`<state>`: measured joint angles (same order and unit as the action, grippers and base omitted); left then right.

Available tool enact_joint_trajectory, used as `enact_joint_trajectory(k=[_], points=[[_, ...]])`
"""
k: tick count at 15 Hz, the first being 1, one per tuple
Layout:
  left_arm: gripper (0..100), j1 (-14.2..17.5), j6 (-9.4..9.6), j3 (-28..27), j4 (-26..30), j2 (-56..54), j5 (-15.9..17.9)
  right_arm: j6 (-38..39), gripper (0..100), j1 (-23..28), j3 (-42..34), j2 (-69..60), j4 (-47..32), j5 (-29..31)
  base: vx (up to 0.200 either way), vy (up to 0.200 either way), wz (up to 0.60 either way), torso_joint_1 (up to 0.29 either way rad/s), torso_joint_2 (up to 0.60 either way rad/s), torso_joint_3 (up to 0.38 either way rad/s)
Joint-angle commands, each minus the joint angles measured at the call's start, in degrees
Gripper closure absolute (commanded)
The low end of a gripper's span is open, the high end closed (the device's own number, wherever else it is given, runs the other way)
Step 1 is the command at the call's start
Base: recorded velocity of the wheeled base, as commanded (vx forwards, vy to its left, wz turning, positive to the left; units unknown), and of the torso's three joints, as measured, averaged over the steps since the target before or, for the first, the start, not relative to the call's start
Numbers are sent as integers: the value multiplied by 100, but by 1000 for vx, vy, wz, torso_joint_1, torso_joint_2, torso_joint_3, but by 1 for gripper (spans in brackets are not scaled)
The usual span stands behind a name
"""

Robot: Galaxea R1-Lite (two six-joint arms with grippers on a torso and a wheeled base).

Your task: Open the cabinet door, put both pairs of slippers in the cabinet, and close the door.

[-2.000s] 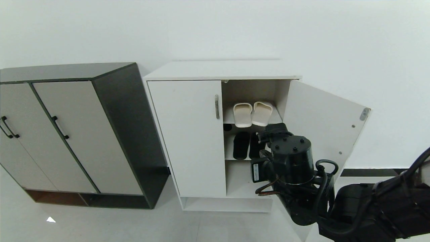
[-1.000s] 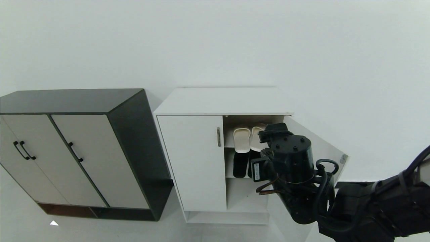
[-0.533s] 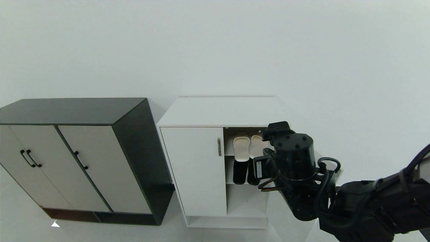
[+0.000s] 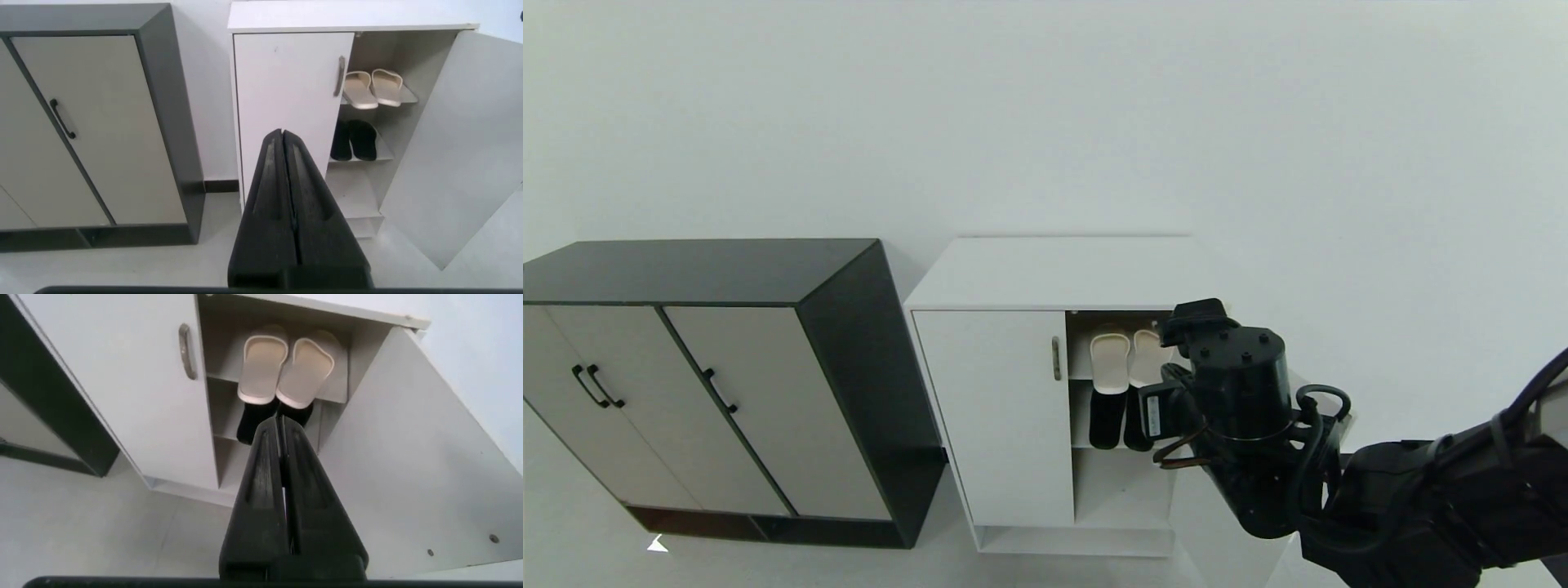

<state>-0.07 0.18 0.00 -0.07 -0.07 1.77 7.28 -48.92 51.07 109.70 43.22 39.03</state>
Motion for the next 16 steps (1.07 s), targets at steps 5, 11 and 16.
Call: enact_joint_trajectory(k=[5, 11, 16], points=[[100, -1, -1, 0, -1, 7, -1, -7, 100, -3, -35, -10, 3, -10, 0, 0, -600, 1, -1, 4], [100, -1, -1, 0, -1, 7, -1, -253, 100, 190, -27, 78, 222, -10, 0, 0, -300, 4, 0, -1], [100, 7, -1, 0, -1, 7, -1, -420, 100, 770, 536, 324, 214, -669, 0, 0, 0, 0, 0, 0]])
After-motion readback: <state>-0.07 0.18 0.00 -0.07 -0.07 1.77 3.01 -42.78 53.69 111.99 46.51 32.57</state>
